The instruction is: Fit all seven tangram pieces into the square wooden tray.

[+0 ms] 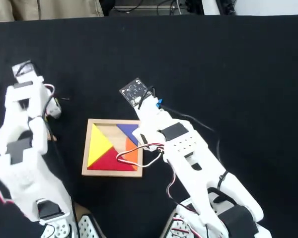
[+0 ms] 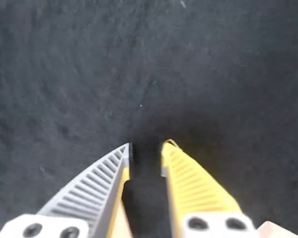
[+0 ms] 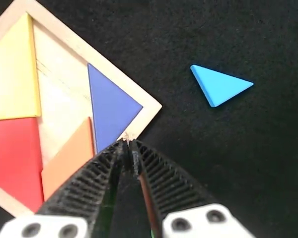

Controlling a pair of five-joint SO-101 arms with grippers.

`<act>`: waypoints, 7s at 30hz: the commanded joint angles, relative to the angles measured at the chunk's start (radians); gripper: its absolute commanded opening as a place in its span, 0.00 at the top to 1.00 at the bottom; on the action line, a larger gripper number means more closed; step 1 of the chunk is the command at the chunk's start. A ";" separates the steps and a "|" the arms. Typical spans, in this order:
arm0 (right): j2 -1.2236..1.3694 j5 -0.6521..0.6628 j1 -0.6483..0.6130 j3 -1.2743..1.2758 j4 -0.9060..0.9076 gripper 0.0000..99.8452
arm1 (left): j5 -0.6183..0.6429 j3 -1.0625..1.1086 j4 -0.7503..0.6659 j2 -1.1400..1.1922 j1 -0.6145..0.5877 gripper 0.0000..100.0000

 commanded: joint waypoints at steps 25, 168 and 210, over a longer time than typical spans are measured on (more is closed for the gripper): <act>-0.035 0.011 -0.014 -0.005 0.005 0.99 | -0.190 0.053 0.394 -0.428 -0.130 0.75; -0.033 0.052 -0.048 0.013 0.000 0.99 | 0.411 -0.030 0.233 -0.003 -0.173 0.75; -0.035 0.052 -0.041 0.010 0.003 0.99 | 0.249 -0.186 0.198 0.000 0.125 0.88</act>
